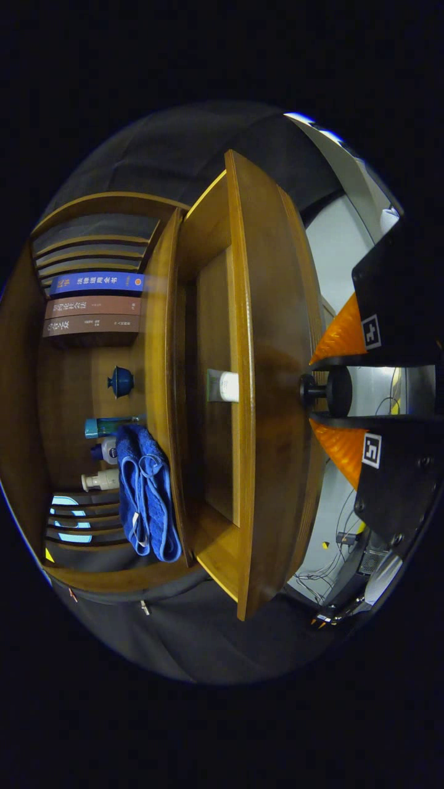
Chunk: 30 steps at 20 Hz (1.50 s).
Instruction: Pull open the drawer, take out the items inside it, and place them on the countertop above the cabinet.
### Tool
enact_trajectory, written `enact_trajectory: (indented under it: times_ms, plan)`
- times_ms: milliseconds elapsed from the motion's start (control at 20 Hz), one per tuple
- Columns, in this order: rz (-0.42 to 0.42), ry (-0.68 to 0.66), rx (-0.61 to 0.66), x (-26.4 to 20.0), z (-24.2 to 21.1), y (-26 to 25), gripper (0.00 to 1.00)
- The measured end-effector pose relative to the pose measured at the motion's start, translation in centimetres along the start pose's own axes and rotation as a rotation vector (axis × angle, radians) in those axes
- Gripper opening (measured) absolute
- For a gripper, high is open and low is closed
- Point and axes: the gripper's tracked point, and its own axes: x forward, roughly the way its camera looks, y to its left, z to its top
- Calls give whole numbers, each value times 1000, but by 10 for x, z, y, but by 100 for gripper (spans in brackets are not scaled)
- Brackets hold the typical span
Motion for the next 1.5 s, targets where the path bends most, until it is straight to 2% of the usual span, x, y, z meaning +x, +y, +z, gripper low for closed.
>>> enact_trajectory:
  times_ms: [350, 700, 950, 1200, 1350, 1500]
  plan:
    - [6, 48, 5, -31, -23, -1, 34]
    - [-6, 104, 0, -39, -45, -7, 34]
    - [-10, 134, 15, -43, -48, -6, 42]
    - [-44, 137, 25, -65, -52, -16, 99]
    - [-30, 108, 73, -81, -37, -19, 98]
    - [-13, 29, 93, -100, 7, -17, 98]
